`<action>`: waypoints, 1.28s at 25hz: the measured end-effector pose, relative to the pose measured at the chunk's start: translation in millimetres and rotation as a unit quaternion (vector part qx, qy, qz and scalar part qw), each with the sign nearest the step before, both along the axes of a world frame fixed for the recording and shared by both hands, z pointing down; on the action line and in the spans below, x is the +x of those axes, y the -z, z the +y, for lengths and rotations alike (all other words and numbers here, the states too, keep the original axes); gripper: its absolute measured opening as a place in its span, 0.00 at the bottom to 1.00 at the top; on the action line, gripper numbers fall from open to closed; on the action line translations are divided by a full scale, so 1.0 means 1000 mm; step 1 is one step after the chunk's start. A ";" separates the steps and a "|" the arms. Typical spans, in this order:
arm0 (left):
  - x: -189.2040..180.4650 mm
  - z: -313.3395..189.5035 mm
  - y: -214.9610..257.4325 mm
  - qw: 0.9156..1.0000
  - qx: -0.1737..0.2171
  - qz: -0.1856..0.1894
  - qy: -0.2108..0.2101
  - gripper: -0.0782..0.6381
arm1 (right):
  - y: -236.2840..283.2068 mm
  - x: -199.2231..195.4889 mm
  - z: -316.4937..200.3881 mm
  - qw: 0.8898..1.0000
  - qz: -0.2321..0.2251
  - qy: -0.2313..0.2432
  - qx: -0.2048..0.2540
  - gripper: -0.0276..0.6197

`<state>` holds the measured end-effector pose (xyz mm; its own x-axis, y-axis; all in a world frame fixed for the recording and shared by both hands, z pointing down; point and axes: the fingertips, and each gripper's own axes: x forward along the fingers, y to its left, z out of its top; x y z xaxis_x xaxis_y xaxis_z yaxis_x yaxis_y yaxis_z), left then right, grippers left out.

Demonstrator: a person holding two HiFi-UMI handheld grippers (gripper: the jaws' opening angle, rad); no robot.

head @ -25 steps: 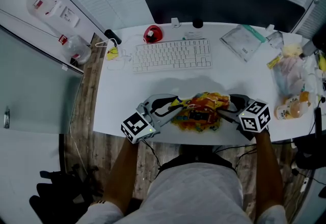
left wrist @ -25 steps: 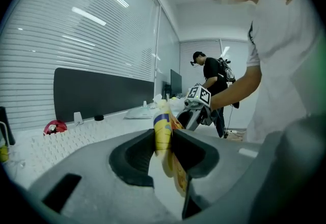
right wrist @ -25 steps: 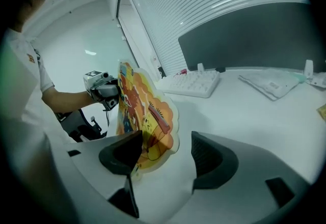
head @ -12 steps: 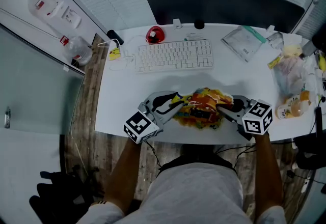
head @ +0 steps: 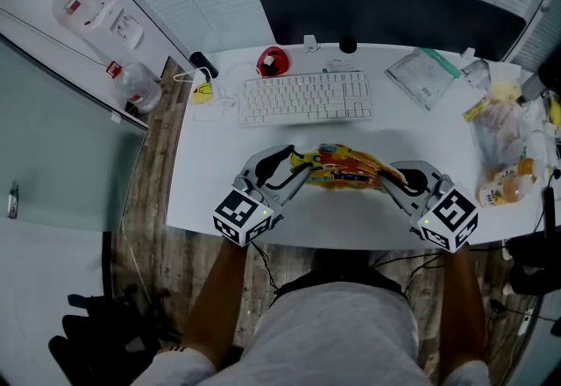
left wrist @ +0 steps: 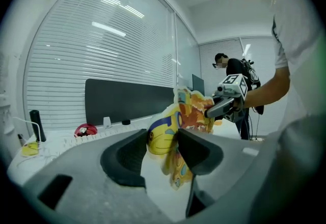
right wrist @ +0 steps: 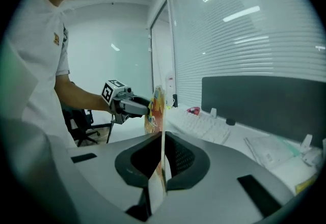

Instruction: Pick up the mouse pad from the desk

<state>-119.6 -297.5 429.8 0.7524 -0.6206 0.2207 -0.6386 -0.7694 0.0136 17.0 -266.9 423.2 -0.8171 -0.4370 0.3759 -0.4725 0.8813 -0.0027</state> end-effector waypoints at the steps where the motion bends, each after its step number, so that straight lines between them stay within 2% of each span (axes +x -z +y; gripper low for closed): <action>1: -0.001 -0.001 0.000 1.000 0.000 -0.001 0.004 0.38 | 0.005 -0.001 0.000 1.000 0.009 0.002 0.013 0.07; 7: -0.010 -0.004 0.000 1.000 -0.006 0.003 0.020 0.43 | 0.024 0.001 -0.002 0.999 0.032 0.005 0.042 0.07; 12: -0.007 0.002 -0.013 0.999 -0.034 0.007 0.006 0.46 | 0.050 0.004 0.001 0.998 0.001 0.012 0.055 0.07; 17: 0.003 0.002 -0.012 0.998 -0.047 0.046 -0.008 0.49 | 0.078 0.007 0.009 0.997 -0.015 0.037 0.071 0.07; 25: 0.026 0.007 0.022 0.994 -0.008 0.085 -0.072 0.51 | 0.101 0.014 0.023 0.994 -0.053 0.067 0.066 0.07; 29: 0.038 0.010 0.034 0.992 0.006 0.085 -0.089 0.51 | 0.099 0.016 0.025 0.994 -0.059 0.072 0.058 0.07; 32: 0.041 0.009 0.037 0.994 0.017 0.069 -0.081 0.40 | 0.098 0.020 0.022 0.994 -0.066 0.059 0.057 0.07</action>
<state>-78.6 -288.0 392.5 0.8646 -0.4943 0.0896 -0.5003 -0.8635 0.0636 37.0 -245.0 325.1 -0.9044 -0.3684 0.2155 -0.3674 0.9289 0.0459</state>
